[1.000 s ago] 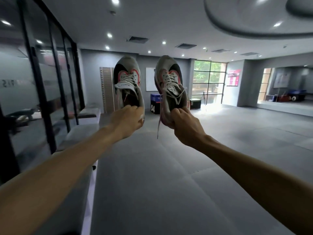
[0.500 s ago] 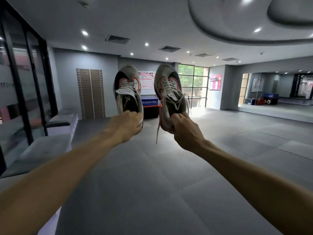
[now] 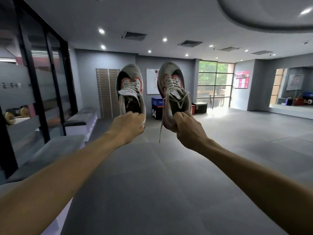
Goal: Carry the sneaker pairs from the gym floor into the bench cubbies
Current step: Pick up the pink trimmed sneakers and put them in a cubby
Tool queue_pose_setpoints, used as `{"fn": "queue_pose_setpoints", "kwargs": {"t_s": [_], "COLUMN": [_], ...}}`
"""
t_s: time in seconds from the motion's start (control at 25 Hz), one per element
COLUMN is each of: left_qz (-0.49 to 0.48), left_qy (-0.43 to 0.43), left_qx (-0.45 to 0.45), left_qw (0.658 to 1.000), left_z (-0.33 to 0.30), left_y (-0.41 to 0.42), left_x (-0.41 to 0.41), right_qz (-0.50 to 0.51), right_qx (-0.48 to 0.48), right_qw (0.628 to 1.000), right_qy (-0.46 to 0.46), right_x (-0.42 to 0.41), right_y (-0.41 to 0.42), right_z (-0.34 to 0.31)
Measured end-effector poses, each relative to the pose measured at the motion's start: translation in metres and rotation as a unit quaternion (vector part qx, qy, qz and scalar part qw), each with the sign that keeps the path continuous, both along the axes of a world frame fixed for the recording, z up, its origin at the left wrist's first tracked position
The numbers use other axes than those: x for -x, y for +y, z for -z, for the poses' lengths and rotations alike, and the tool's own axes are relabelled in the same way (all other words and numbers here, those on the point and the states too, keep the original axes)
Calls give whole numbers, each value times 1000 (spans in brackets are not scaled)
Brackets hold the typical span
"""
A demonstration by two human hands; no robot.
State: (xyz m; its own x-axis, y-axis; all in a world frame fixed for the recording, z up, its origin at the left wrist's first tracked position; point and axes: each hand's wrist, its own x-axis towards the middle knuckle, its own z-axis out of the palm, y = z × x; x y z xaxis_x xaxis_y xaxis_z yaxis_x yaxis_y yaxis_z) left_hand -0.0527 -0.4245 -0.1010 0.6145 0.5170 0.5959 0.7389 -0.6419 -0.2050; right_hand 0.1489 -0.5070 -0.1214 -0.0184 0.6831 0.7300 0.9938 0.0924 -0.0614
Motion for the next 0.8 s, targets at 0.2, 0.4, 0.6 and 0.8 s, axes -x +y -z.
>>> {"fn": "queue_pose_setpoints", "kwargs": {"t_s": [0.2,0.4,0.6,0.8], "left_qz": [-108,-223,-339,-434], "left_qy": [4,-5,-4,-10], "left_qx": [13,20,1,3], "left_qw": [994,975,941,901], "left_z": [-4,-10,-6,-6], "left_y": [100,177,235,264], "left_x": [-25,14,84,153], "right_qz": [-92,-206,-318,-421], "right_qx": [-7,13,24,18], "right_qw": [996,978,947,906], "right_qy": [-10,-5,-25,-51], "right_x": [-32,1,64,151], "right_y": [146,264,362,439], "right_z": [-16,-11,-1,-6]}}
